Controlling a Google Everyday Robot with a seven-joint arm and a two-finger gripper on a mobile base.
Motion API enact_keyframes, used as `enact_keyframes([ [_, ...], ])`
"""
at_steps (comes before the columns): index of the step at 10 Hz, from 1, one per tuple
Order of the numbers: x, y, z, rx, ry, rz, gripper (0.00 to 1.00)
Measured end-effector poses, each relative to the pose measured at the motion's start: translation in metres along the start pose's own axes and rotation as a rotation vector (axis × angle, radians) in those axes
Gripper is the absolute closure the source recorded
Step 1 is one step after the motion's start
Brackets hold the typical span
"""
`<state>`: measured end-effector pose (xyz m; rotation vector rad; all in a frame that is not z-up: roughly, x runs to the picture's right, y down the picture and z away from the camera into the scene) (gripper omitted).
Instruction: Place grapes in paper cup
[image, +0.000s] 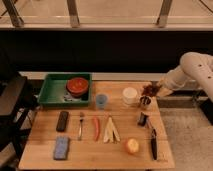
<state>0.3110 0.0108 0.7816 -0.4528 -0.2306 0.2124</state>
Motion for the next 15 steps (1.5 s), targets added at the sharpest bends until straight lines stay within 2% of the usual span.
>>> enact_keyframes([
  [3, -0.037, -0.021, 0.015, -0.009, -0.047, -0.075, 1.00],
  [7, -0.059, -0.030, 0.033, -0.046, -0.120, -0.121, 0.98],
  [11, -0.070, -0.029, 0.046, -0.075, -0.181, -0.141, 0.62],
  [13, -0.079, -0.028, 0.053, -0.092, -0.213, -0.154, 0.40],
  [15, -0.087, -0.027, 0.061, -0.106, -0.246, -0.167, 0.30],
])
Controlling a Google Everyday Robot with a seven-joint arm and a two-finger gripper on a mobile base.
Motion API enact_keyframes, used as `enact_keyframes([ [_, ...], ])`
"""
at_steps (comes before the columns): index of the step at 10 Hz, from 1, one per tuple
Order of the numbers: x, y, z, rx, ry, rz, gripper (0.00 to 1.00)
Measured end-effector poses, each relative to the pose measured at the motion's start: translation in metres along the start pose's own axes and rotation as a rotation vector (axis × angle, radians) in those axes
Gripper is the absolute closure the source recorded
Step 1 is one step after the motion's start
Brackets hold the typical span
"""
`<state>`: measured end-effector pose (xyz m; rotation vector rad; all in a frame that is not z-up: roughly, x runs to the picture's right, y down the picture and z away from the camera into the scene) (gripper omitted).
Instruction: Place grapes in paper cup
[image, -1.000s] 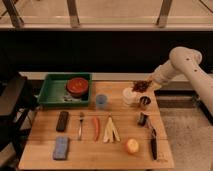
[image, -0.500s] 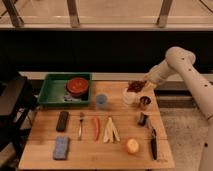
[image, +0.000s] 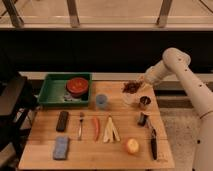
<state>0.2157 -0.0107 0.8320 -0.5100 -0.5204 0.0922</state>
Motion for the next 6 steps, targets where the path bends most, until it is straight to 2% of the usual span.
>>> enact_keyframes([
  [3, -0.012, 0.001, 0.019, -0.034, -0.035, -0.020, 0.30],
  [6, -0.018, 0.000, 0.024, -0.042, -0.048, -0.033, 0.30],
])
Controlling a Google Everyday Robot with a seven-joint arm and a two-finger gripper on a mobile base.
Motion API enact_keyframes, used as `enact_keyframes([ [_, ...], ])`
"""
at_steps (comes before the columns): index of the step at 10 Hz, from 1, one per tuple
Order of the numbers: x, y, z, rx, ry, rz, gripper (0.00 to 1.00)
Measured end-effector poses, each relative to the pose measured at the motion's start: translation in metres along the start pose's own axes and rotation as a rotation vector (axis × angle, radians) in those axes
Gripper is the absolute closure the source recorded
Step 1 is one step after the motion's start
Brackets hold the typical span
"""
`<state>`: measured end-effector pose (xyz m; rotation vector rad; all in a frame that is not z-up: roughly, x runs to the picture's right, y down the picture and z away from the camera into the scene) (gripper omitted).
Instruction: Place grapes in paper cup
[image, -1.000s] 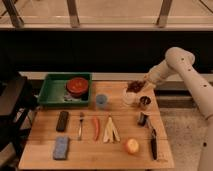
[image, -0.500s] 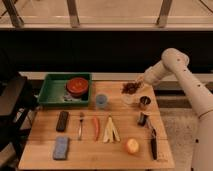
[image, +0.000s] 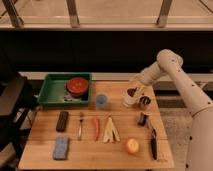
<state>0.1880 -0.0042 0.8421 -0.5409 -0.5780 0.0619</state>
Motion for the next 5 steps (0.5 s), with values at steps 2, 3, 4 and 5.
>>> enact_keyframes([
  [2, -0.001, 0.000, -0.013, 0.034, 0.007, -0.002, 0.30],
  [3, -0.001, 0.000, -0.021, 0.047, 0.008, 0.000, 0.30],
  [4, -0.001, 0.001, -0.041, 0.083, 0.013, 0.007, 0.30],
  [5, 0.000, 0.003, -0.049, 0.098, 0.018, 0.012, 0.30],
])
